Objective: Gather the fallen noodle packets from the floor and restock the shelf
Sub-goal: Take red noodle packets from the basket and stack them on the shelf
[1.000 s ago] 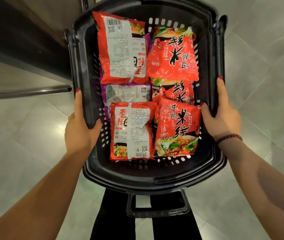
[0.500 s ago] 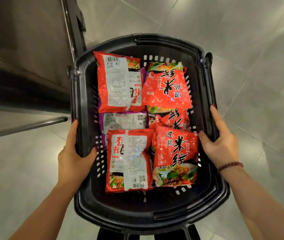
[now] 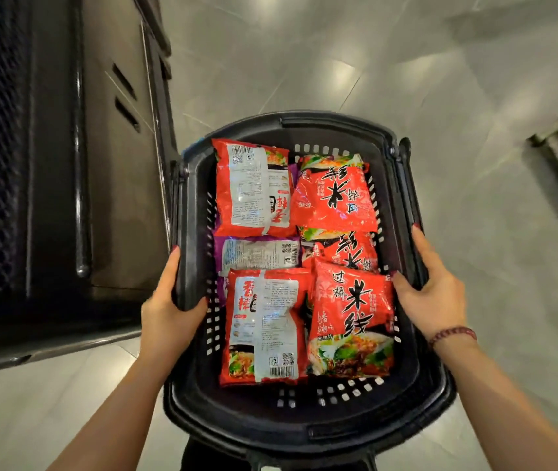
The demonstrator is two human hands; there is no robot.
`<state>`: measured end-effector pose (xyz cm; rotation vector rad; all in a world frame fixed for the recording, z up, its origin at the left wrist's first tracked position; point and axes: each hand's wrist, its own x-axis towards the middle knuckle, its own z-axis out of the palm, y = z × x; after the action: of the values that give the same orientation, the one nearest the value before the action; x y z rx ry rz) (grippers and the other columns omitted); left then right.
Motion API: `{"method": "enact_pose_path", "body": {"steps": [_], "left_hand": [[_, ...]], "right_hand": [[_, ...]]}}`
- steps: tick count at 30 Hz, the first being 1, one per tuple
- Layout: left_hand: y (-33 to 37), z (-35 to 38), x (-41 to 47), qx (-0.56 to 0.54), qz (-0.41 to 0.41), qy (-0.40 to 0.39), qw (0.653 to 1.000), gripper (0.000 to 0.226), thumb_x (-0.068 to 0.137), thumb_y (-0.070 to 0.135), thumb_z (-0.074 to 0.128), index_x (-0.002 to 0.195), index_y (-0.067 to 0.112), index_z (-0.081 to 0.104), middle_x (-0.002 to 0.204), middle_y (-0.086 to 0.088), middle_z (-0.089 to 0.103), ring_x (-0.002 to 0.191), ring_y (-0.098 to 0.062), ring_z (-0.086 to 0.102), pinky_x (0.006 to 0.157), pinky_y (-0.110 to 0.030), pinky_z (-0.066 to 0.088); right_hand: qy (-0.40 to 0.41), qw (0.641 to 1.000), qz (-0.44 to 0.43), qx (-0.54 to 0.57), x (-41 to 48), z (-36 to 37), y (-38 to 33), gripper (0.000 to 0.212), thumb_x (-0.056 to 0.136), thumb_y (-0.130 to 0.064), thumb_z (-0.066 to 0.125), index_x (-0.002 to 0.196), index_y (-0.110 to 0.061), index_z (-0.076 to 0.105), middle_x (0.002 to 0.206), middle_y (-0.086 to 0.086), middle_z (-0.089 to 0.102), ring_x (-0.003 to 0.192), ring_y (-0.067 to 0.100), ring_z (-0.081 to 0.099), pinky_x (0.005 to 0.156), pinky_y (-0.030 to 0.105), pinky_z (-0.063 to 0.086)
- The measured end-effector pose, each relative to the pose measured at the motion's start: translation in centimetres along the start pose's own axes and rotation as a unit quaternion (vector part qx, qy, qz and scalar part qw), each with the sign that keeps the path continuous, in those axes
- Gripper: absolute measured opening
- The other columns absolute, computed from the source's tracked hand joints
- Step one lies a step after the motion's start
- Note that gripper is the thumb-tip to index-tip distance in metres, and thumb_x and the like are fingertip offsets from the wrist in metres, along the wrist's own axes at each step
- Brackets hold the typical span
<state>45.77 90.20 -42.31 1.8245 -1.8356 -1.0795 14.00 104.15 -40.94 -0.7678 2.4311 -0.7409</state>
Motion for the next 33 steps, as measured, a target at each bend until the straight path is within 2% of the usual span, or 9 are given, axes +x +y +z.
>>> {"method": "enact_pose_path", "body": {"steps": [5, 11, 16, 19, 22, 25, 28, 30, 33], "left_hand": [[2.9, -1.2, 8.7, -0.04, -0.024, 0.003, 0.999, 0.089, 0.079, 0.008, 0.077, 0.149, 0.04, 0.032, 0.117, 0.014, 0.057, 0.1, 0.001, 0.054, 0.076, 0.008, 0.033], [6.5, -2.5, 18.7, -0.037, -0.057, 0.012, 0.998, 0.091, 0.081, 0.015, 0.077, 0.148, 0.048, 0.025, 0.117, -0.003, 0.065, 0.095, -0.001, 0.053, 0.086, -0.015, 0.04], [8.8, -2.4, 26.8, -0.05, -0.064, 0.024, 0.996, 0.092, 0.08, 0.017, 0.079, 0.148, 0.048, 0.026, 0.116, 0.006, 0.059, 0.103, -0.001, 0.05, 0.092, -0.018, 0.038], [10.2, -1.6, 32.5, -0.045, -0.055, 0.022, 0.997, 0.092, 0.079, 0.015, 0.079, 0.148, 0.048, 0.027, 0.11, 0.014, 0.054, 0.1, 0.001, 0.053, 0.087, -0.01, 0.04], [11.3, -0.8, 38.4, -0.035, -0.058, 0.04, 0.997, 0.091, 0.078, 0.01, 0.078, 0.149, 0.042, 0.03, 0.11, 0.017, 0.054, 0.088, 0.008, 0.055, 0.074, 0.008, 0.033], [11.9, -0.2, 44.7, -0.027, -0.06, 0.047, 0.997, 0.09, 0.079, 0.01, 0.079, 0.15, 0.039, 0.031, 0.113, 0.018, 0.052, 0.093, 0.013, 0.052, 0.075, 0.011, 0.029], [11.5, -0.1, 50.6, -0.018, -0.06, 0.048, 0.997, 0.089, 0.08, 0.009, 0.078, 0.151, 0.035, 0.03, 0.112, 0.023, 0.05, 0.093, 0.029, 0.042, 0.076, 0.013, 0.027], [11.1, -0.5, 54.8, -0.018, -0.062, 0.043, 0.997, 0.089, 0.08, 0.012, 0.078, 0.15, 0.039, 0.03, 0.114, 0.023, 0.052, 0.096, 0.024, 0.047, 0.08, 0.01, 0.029], [9.7, -1.4, 60.7, -0.01, -0.075, 0.033, 0.997, 0.09, 0.079, 0.018, 0.079, 0.149, 0.044, 0.029, 0.123, 0.016, 0.057, 0.107, 0.003, 0.055, 0.091, -0.008, 0.039]], "right_hand": [[0.005, 1.0, -0.004, -0.003, 7.2, 0.5, -6.8, 0.075, 0.084, -0.018, 0.065, 0.14, -0.056, 0.032, 0.06, 0.007, 0.064, 0.04, 0.021, 0.047, 0.047, 0.033, 0.048], [0.012, 1.0, -0.007, -0.007, 16.0, 2.0, -14.8, 0.073, 0.084, -0.02, 0.067, 0.139, -0.054, 0.034, 0.082, 0.005, 0.065, 0.065, 0.028, 0.063, 0.071, 0.037, 0.055], [-0.015, 1.0, -0.018, 0.003, 24.4, 3.2, -19.1, 0.07, 0.085, -0.021, 0.066, 0.139, -0.053, 0.035, 0.079, -0.003, 0.059, 0.064, 0.021, 0.063, 0.068, 0.029, 0.048], [-0.021, 1.0, -0.014, 0.017, 30.0, 4.7, -21.3, 0.071, 0.085, -0.023, 0.066, 0.137, -0.06, 0.032, 0.083, -0.005, 0.061, 0.069, 0.022, 0.064, 0.073, 0.031, 0.051], [-0.049, 0.998, -0.024, 0.038, 36.5, 7.0, -23.9, 0.071, 0.086, -0.021, 0.065, 0.139, -0.057, 0.033, 0.102, -0.012, 0.06, 0.093, 0.02, 0.062, 0.09, 0.034, 0.048], [-0.051, 0.997, -0.042, 0.036, 42.2, 10.0, -26.4, 0.072, 0.086, -0.019, 0.066, 0.14, -0.053, 0.034, 0.122, -0.011, 0.06, 0.108, 0.024, 0.062, 0.094, 0.034, 0.045], [-0.036, 0.997, -0.059, 0.036, 46.7, 13.4, -28.7, 0.071, 0.085, -0.017, 0.067, 0.142, -0.046, 0.037, 0.109, -0.013, 0.058, 0.104, 0.028, 0.062, 0.091, 0.034, 0.045], [-0.031, 0.997, -0.063, 0.039, 49.4, 15.8, -30.3, 0.071, 0.084, -0.015, 0.068, 0.143, -0.043, 0.038, 0.103, -0.012, 0.055, 0.098, 0.025, 0.062, 0.089, 0.028, 0.045], [-0.044, 0.995, -0.058, 0.074, 52.2, 19.3, -32.1, 0.072, 0.085, -0.008, 0.066, 0.144, -0.04, 0.038, 0.127, -0.016, 0.052, 0.105, -0.008, 0.051, 0.087, -0.004, 0.033]]}}
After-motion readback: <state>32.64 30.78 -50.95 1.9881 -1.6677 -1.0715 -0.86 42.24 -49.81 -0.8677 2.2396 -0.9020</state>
